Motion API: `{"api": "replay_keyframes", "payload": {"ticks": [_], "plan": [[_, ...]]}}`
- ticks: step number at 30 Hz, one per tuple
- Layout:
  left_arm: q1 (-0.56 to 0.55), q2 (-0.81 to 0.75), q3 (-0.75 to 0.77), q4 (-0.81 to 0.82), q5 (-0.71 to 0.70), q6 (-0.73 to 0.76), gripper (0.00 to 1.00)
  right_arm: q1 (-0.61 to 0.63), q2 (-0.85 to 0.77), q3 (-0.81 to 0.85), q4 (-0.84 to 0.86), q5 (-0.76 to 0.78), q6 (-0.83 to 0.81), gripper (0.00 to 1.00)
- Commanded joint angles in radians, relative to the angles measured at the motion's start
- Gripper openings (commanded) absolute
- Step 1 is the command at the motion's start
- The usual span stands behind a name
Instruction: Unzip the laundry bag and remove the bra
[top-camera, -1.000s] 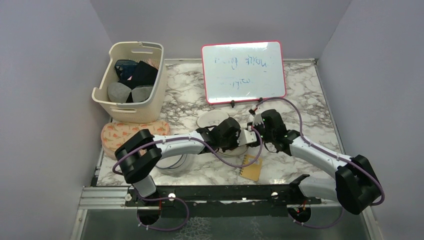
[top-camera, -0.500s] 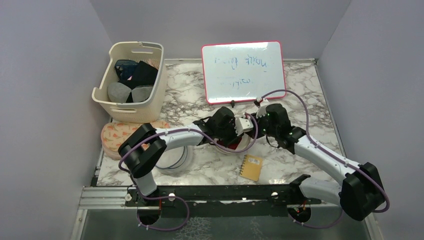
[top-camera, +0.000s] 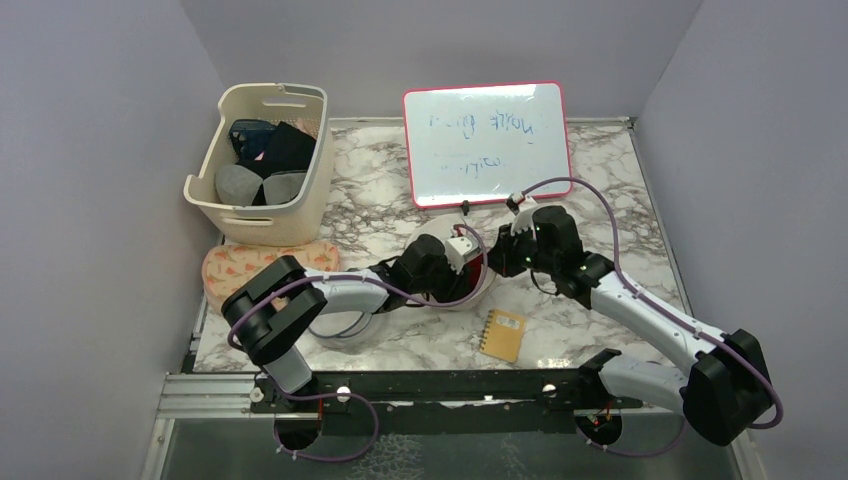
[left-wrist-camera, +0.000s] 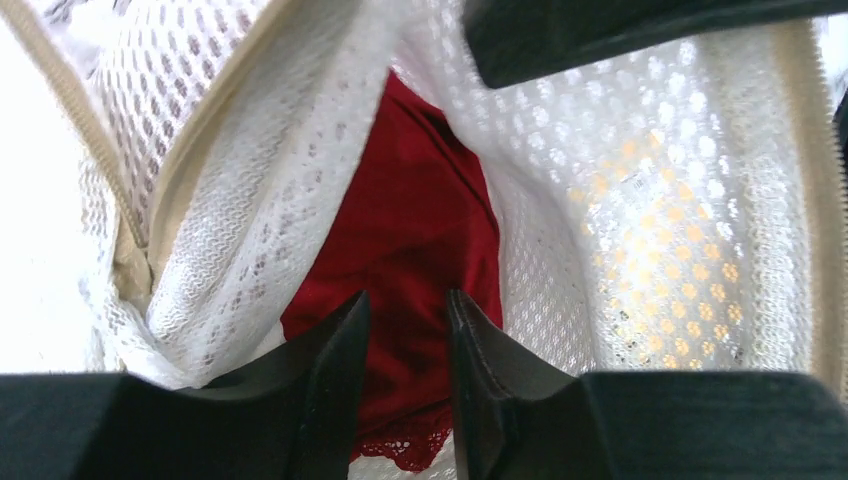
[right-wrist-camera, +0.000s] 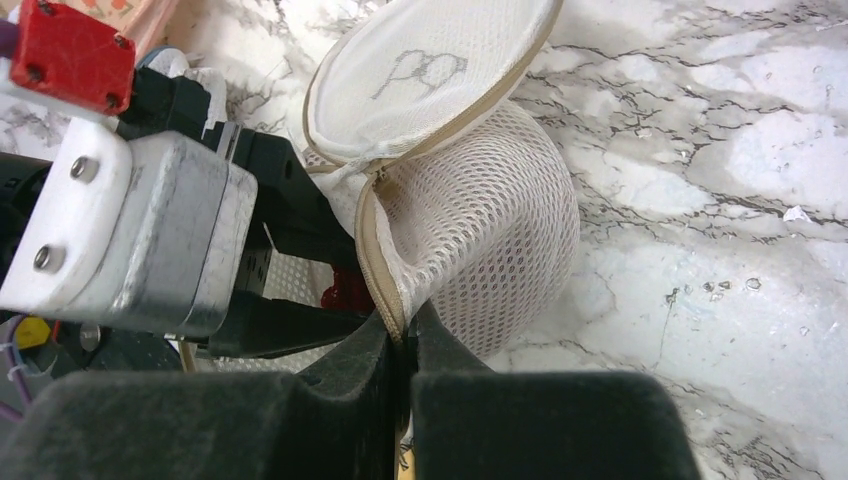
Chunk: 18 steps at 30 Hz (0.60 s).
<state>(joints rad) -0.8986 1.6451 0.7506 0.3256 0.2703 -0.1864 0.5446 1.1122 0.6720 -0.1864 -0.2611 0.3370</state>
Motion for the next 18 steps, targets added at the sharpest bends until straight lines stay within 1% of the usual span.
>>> {"api": "replay_keyframes", "payload": {"ticks": [1,6,7,8,12,14,18], "plan": [[-0.015,-0.026,-0.042,0.125,-0.097,-0.09,0.3,0.005,-0.015,0.028,0.01,-0.035,0.002,0.01],[-0.043,0.031,-0.019,0.141,-0.198,-0.092,0.44,0.006,0.008,0.035,0.013,-0.06,0.007,0.01],[-0.048,0.041,-0.015,0.153,-0.218,-0.093,0.5,0.006,0.01,0.035,0.015,-0.063,0.006,0.01],[-0.054,0.049,-0.014,0.168,-0.239,-0.094,0.53,0.006,0.011,0.033,0.018,-0.065,0.005,0.01],[-0.069,0.116,-0.01,0.209,-0.324,-0.097,0.56,0.006,0.016,0.022,0.022,-0.045,-0.003,0.01],[-0.081,0.143,-0.016,0.229,-0.384,-0.088,0.65,0.006,0.02,0.02,0.016,-0.038,-0.011,0.01],[-0.116,0.195,-0.031,0.262,-0.529,-0.057,0.75,0.006,0.016,0.006,0.018,-0.038,-0.015,0.01]]}}
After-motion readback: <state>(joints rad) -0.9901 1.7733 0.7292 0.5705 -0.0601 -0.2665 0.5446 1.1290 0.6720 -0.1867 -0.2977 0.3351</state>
